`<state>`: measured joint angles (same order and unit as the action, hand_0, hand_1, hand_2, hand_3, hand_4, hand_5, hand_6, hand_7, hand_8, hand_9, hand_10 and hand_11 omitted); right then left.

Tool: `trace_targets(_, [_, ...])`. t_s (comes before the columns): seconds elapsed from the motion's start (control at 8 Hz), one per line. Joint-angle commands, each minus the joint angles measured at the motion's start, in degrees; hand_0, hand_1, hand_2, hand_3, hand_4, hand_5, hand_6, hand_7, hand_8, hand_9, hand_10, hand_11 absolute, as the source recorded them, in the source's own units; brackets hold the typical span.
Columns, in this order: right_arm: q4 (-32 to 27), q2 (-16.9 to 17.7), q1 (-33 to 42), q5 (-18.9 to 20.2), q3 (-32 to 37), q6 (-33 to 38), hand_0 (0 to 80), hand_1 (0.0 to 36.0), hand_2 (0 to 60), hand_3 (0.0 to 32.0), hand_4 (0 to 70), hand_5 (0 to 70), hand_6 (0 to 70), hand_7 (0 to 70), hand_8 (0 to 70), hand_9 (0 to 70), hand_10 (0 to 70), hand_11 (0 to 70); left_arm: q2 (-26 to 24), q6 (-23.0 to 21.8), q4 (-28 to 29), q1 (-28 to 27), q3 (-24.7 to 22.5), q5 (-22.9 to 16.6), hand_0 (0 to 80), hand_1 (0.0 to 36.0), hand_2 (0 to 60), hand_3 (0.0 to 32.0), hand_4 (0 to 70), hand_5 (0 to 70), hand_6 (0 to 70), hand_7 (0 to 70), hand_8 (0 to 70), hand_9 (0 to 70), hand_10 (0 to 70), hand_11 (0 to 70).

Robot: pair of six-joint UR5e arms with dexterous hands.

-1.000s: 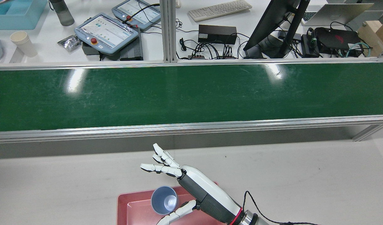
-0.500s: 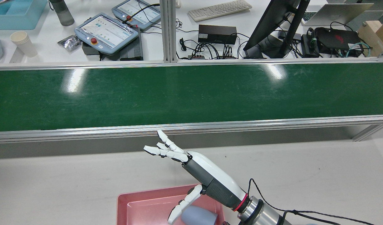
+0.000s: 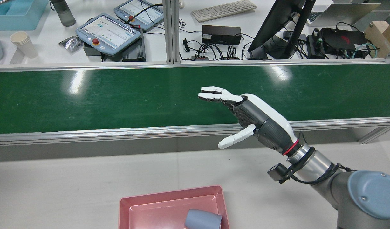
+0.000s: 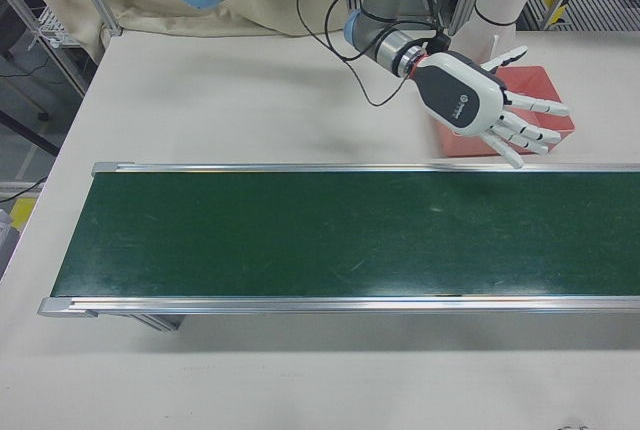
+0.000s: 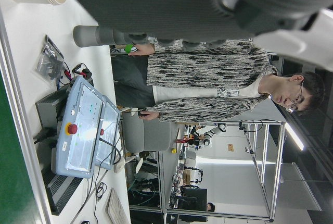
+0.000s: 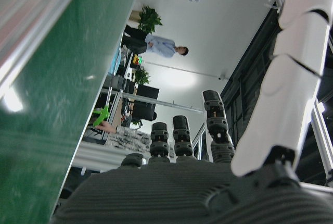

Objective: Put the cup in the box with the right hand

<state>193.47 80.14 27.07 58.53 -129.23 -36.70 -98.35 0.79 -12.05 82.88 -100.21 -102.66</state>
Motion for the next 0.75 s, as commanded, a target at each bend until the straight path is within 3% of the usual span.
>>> trace_targets(0.0, [1.6,5.5,22.4,9.1,5.2,15.9,49.4,16.1,4.9,0.0,9.2,5.3,6.6,25.7,9.6,14.8,0.0,1.3,0.0,0.0,0.0,0.0,0.0,0.0,0.0,0.0,0.0,0.0,0.0,0.0,0.0,0.0,0.0,0.0,0.0,0.0])
trace_targets(0.12, [1.2,5.5,28.3,12.0,10.5,19.7,49.0,15.5,4.9,0.0,9.0,5.3,7.0,26.9,9.8,15.3,0.3,1.8,0.0,0.0,0.0,0.0,0.0,0.0,0.0,0.0,0.0,0.0,0.0,0.0,0.0,0.0,0.0,0.0,0.0,0.0])
trace_targets(0.25, [-0.3,5.5,33.4,13.7,14.7,21.9,48.4,14.9,4.0,0.0,4.5,5.3,7.3,27.0,9.7,15.3,0.6,2.2,0.0,0.0,0.0,0.0,0.0,0.0,0.0,0.0,0.0,0.0,0.0,0.0,0.0,0.0,0.0,0.0,0.0,0.0])
trace_targets(0.38, [-5.2,5.5,37.4,14.2,19.8,24.4,47.9,14.9,3.6,0.0,0.0,5.6,7.1,24.9,9.6,14.9,0.7,2.5,0.0,0.0,0.0,0.0,-0.1,0.0,0.0,0.0,0.0,0.0,0.0,0.0,0.0,0.0,0.0,0.0,0.0,0.0])
trace_targets(0.62, [-10.5,5.4,43.7,18.3,27.2,24.8,48.1,14.9,4.3,0.0,1.1,5.5,8.1,29.8,10.1,16.6,1.4,3.5,0.0,0.0,0.0,0.0,-0.1,0.0,0.0,0.0,0.0,0.0,0.0,0.0,0.0,0.0,0.0,0.0,0.0,0.0])
